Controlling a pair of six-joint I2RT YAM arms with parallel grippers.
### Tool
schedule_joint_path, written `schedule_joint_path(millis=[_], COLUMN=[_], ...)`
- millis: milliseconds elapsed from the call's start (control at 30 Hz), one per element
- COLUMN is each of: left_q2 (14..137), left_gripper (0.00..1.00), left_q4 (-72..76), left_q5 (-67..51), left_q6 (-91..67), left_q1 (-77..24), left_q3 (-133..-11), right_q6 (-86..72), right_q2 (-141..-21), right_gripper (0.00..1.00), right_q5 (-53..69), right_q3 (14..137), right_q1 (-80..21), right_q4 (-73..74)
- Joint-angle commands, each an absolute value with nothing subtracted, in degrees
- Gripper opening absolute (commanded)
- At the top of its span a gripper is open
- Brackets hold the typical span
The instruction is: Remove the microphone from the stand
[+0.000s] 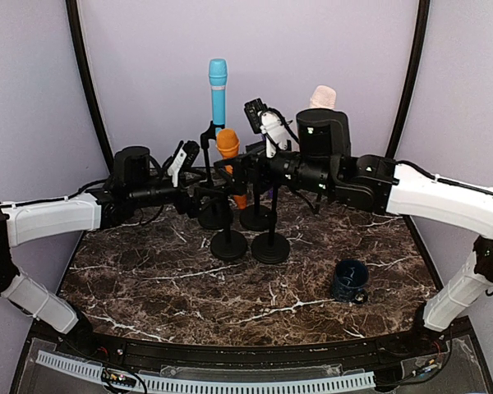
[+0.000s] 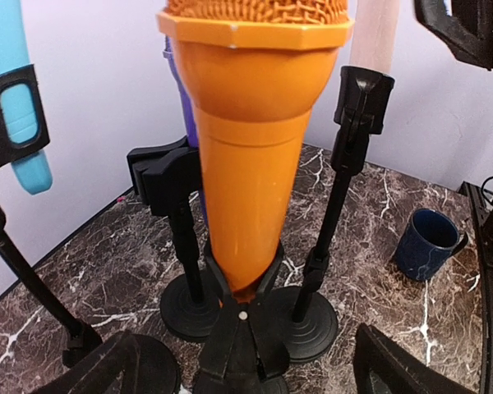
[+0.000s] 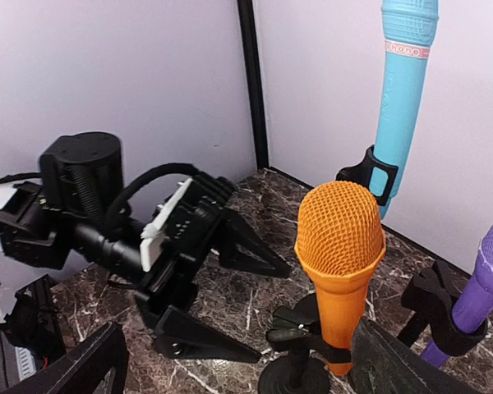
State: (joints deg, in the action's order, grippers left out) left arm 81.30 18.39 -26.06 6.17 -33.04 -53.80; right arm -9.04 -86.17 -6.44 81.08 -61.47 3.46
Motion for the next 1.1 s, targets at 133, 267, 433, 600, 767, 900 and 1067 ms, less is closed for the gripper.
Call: schedule_joint_path(millis=[133, 267, 433, 600, 767, 900, 1067], left_q2=[75.3, 75.7, 75.9, 78.2, 79.8, 80.5, 81.3], left_gripper=[0.94, 0.94, 0.94, 0.94, 0.94, 0.94, 0.94], left_q4=[16.9, 15.1, 17.5, 16.5, 16.5, 16.8, 16.8], left_q5=[-21.4, -20.3, -22.0, -22.2, -22.5, -22.7, -22.8], left_q6=[0.3, -2.6, -2.3, -1.1, -1.0, -1.2, -0.7], left_q1=[-33.4, -33.4, -33.3, -33.3, -33.3, -33.3, -33.4], left_q3=[-49.2, -50.1, -49.4, -51.3, -52.8, -53.3, -54.0], right_q6=[-6.5, -4.4, -3.6, -3.8, -4.4, -4.1, -4.1], right_q2=[-97.4, -105.1, -109.6, -109.9, -109.9, -110.4, -111.4], right_gripper=[0.96, 0.90, 0.84, 0.84, 0.92, 0.93, 0.92], right_q5=[-21.4, -24.6, -27.5, -30.1, -29.5, -27.7, -26.8], right_q3=[97.4, 107.2, 112.4, 112.7, 112.7, 113.2, 114.9], right_q1=[-61.7, -61.7, -61.7, -61.5, -60.1, -59.3, -58.0], right_q4=[11.8, 17.2, 19.1, 19.0, 18.2, 17.3, 17.5])
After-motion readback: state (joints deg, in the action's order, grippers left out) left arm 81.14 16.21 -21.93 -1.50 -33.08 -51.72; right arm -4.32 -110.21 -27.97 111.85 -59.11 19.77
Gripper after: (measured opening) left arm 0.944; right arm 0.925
